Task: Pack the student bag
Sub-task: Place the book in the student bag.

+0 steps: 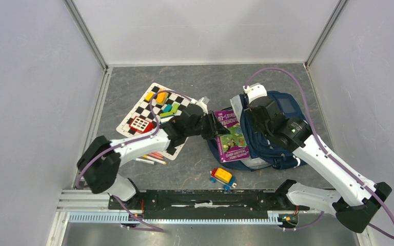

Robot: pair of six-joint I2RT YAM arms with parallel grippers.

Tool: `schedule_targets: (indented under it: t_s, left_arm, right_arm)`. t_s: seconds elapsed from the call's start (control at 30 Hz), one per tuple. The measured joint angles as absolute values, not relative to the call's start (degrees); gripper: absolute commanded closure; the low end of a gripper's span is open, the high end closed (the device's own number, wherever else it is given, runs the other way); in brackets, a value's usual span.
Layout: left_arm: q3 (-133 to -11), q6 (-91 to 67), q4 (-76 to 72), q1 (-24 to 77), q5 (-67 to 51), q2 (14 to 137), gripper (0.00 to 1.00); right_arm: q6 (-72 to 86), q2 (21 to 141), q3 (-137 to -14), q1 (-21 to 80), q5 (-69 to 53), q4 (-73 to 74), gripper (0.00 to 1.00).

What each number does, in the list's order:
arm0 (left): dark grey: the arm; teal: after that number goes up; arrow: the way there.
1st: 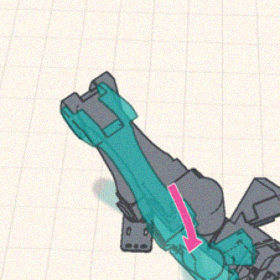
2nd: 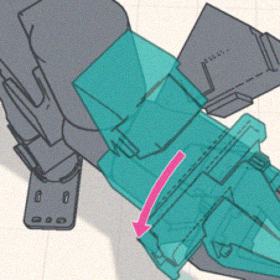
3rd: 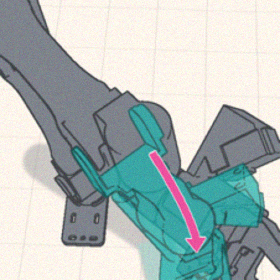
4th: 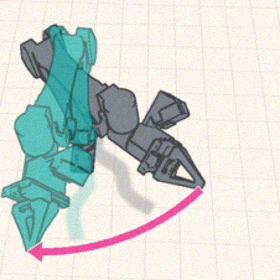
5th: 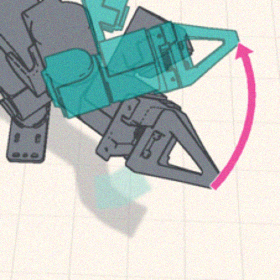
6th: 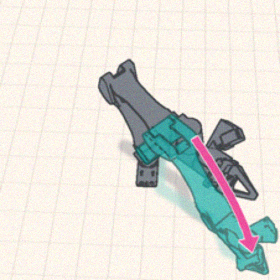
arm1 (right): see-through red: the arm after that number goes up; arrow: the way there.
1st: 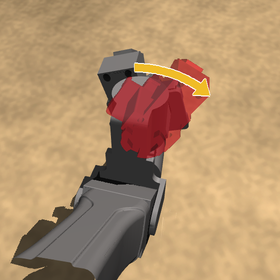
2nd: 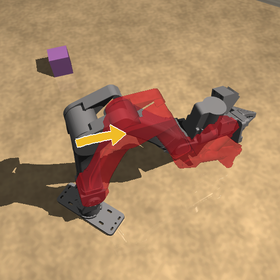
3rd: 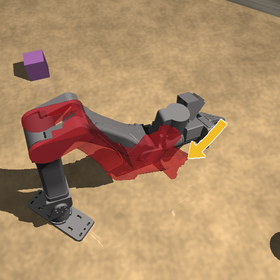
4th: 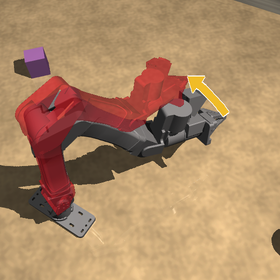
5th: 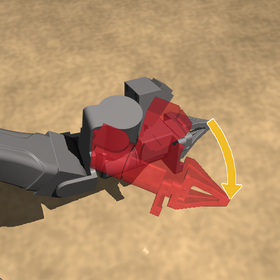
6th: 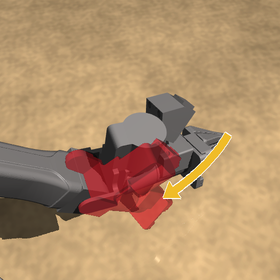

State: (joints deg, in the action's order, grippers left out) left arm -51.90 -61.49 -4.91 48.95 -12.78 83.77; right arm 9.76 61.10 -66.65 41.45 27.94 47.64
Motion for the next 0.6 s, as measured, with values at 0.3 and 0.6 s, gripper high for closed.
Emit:
schedule_targets:
  t_s: [0.3, 0.6]
  left_arm:
    - [-63.96, -62.98, -13.19, 53.21, -11.14, 98.5, 0.98]
    - [-66.06, -63.16, -18.52, 56.4, -5.54, 108.66, 0.83]
  right_arm:
    - [10.7, 59.61, -64.55, 41.47, 25.39, 44.97, 1.0]
    - [10.76, 58.89, -62.57, 41.45, 24.88, 43.92, 1.0]
